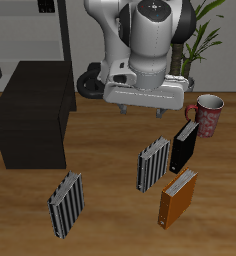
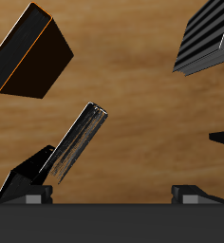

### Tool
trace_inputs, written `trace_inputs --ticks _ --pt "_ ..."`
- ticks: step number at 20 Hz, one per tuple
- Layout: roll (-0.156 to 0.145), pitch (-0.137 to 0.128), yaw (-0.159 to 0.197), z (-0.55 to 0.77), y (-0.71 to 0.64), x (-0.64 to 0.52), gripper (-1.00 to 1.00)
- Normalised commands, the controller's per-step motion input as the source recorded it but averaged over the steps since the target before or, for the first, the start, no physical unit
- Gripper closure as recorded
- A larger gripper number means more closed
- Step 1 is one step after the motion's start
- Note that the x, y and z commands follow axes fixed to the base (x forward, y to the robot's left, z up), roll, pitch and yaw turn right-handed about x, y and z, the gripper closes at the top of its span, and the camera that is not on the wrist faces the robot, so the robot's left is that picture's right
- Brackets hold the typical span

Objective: Place the left striped book flat on top of the shelf

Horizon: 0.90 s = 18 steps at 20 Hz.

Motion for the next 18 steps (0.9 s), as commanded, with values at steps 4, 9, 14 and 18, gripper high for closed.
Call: trace_inputs --ticks 4,9,14,18 --pt "0.023 -0.029 -0.052 -0.22 0.19 0.15 -1.00" --pt "0.031 -0.033 -0.025 -0.23 0.20 0.03 -1.00" --pt "0.007 -0.050 -0.046 -0.17 0.11 -0.01 -1.00" --pt "0.024 -0.057 -0.062 -0.11 0.04 0.01 -1.00"
